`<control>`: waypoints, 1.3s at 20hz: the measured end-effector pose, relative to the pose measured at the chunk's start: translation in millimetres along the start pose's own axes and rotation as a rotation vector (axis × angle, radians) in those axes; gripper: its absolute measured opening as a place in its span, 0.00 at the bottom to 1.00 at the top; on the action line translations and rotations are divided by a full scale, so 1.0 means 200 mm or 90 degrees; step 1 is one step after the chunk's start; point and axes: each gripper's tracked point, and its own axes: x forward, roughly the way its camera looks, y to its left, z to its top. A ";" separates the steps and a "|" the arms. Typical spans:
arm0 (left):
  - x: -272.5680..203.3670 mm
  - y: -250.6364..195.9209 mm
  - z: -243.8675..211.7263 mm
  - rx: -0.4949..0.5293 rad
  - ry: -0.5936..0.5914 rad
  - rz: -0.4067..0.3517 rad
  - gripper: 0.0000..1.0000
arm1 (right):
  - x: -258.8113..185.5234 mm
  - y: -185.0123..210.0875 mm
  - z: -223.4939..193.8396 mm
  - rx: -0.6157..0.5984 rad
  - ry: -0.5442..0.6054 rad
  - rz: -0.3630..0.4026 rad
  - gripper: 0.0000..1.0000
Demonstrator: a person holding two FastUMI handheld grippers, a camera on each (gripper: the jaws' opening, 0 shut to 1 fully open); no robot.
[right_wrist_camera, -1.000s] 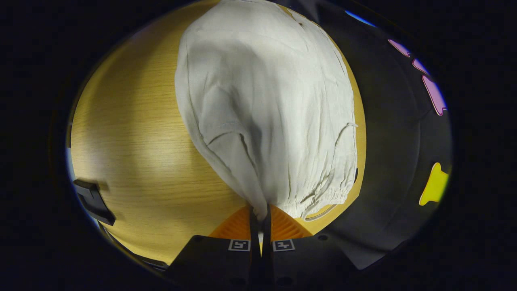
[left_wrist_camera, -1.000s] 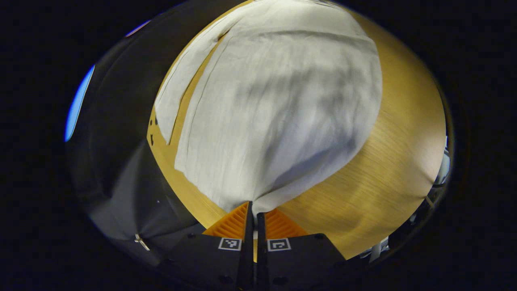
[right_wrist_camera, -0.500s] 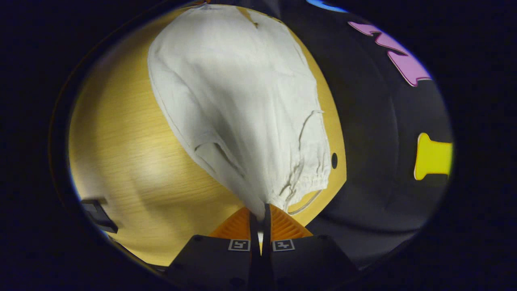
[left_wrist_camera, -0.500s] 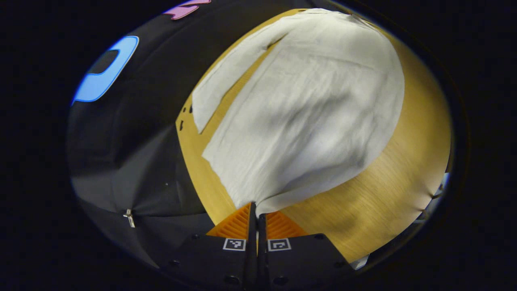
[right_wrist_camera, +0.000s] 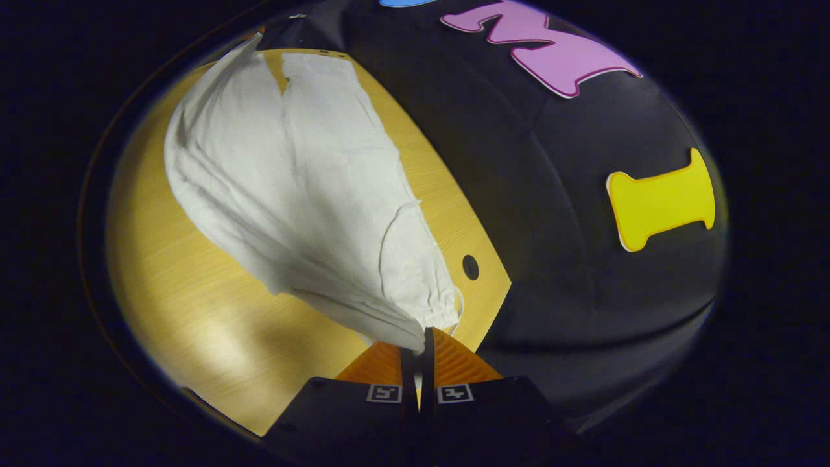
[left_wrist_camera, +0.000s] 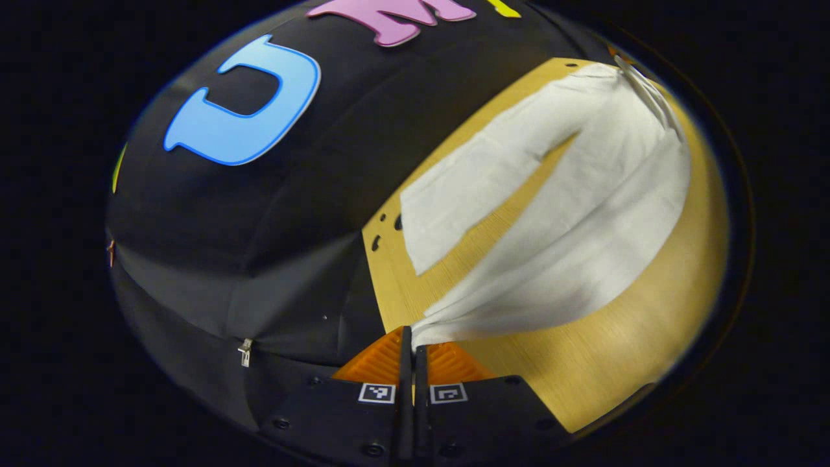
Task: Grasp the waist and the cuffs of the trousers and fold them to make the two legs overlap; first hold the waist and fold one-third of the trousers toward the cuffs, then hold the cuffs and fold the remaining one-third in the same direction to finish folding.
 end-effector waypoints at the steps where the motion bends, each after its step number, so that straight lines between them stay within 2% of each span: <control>1: 0.03 0.04 0.07 -0.015 -0.008 0.004 0.05 | 0.02 -0.04 0.04 0.022 -0.005 -0.006 0.05; 3: 0.13 0.10 0.20 -0.050 -0.023 0.010 0.08 | 0.05 -0.13 0.12 0.065 -0.006 -0.018 0.05; 4: 0.18 0.14 0.27 -0.068 -0.029 0.012 0.05 | 0.07 -0.18 0.17 0.089 -0.011 -0.023 0.05; 7: 0.35 0.24 0.43 -0.122 -0.046 0.024 0.05 | 0.15 -0.31 0.26 0.153 -0.021 -0.039 0.05; 10: 0.57 0.28 0.56 -0.142 -0.054 0.028 0.05 | 0.27 -0.40 0.30 0.229 -0.024 -0.048 0.05; 12: 0.71 0.27 0.60 -0.164 -0.056 0.024 0.08 | 0.37 -0.43 0.31 0.272 -0.012 -0.049 0.05; 13: 0.77 0.26 0.63 -0.175 -0.059 0.028 0.05 | 0.43 -0.43 0.29 0.292 0.000 -0.045 0.05; 15: 0.89 0.22 0.65 -0.213 -0.063 0.022 0.05 | 0.53 -0.44 0.29 0.338 0.008 -0.041 0.05; 21: 1.21 0.13 0.63 -0.390 -0.046 0.021 0.05 | 0.74 -0.40 0.17 0.479 0.038 -0.030 0.05; 23: 1.25 0.06 0.61 -0.457 -0.041 0.013 0.08 | 0.77 -0.35 0.14 0.526 0.061 -0.004 0.12; 24: 1.26 0.04 0.59 -0.476 -0.034 0.017 0.05 | 0.78 -0.35 0.16 0.552 0.060 0.006 0.34; 26: 1.25 -0.01 0.60 -0.524 -0.033 0.014 0.40 | 0.76 -0.35 0.17 0.597 0.052 0.009 0.74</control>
